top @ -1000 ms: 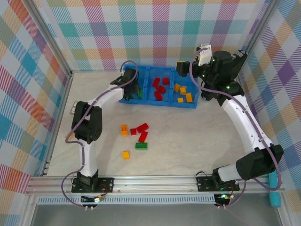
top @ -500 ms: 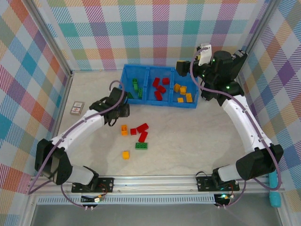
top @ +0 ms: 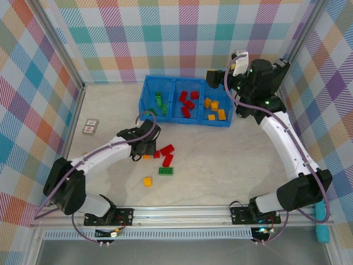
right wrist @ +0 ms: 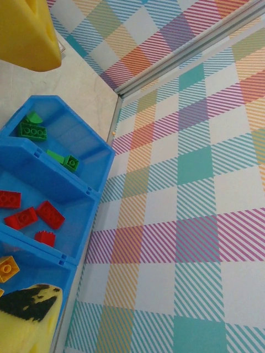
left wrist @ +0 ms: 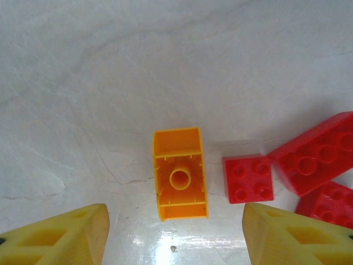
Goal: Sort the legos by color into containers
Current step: Pick up the lego from the center of the table.
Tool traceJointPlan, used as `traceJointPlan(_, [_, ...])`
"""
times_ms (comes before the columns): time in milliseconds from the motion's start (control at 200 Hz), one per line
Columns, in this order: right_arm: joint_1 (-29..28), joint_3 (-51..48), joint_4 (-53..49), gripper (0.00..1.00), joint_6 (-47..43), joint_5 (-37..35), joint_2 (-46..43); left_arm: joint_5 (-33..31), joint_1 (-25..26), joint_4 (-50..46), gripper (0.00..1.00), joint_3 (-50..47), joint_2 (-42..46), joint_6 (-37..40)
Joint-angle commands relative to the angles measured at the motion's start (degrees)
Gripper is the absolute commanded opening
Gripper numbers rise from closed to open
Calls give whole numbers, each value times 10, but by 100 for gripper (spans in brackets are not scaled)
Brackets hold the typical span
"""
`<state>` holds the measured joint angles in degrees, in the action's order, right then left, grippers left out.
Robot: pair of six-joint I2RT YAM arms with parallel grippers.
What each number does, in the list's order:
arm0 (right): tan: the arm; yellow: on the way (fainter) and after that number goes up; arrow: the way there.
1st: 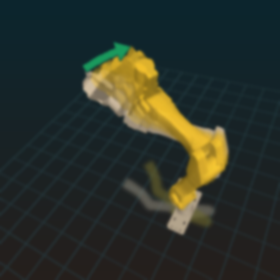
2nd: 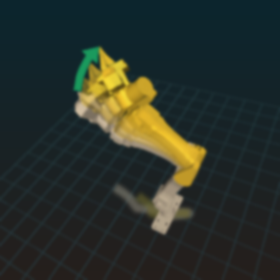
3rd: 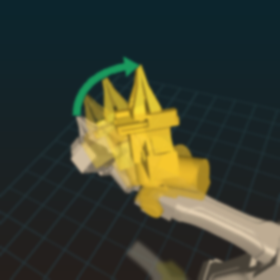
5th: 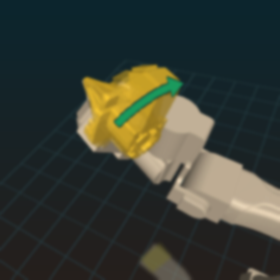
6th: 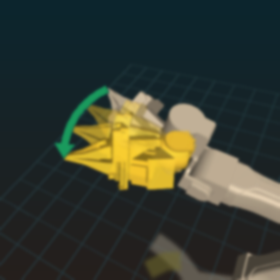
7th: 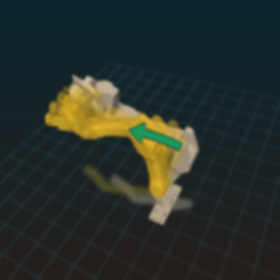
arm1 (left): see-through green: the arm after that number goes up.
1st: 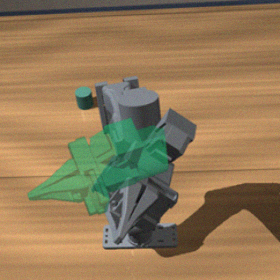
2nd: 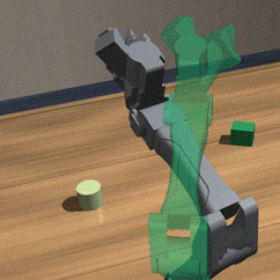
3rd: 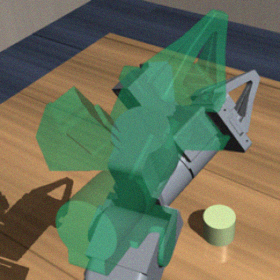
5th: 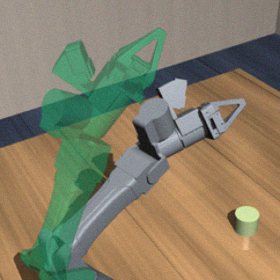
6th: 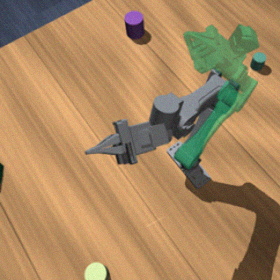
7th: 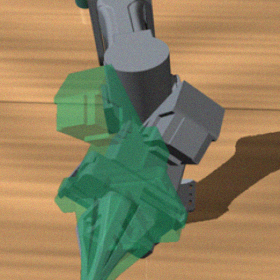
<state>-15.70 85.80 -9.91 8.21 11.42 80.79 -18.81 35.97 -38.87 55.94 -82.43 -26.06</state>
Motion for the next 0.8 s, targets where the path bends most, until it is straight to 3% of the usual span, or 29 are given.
traceJointPlan(0, [3,-5,16,99,4,6,-10,-15,8,1,65,-13,-23,-26])
traceJointPlan(415, [2,-4,9,99,-3,-4,-12,-20,8,29,62,-26,-109,-61])
traceJointPlan(640, [2,-2,6,99,-5,-7,-12,-28,6,48,52,-20,-131,-57])
traceJointPlan(795, [3,-3,6,99,-7,-10,-14,-25,3,54,36,-8,-142,-48])
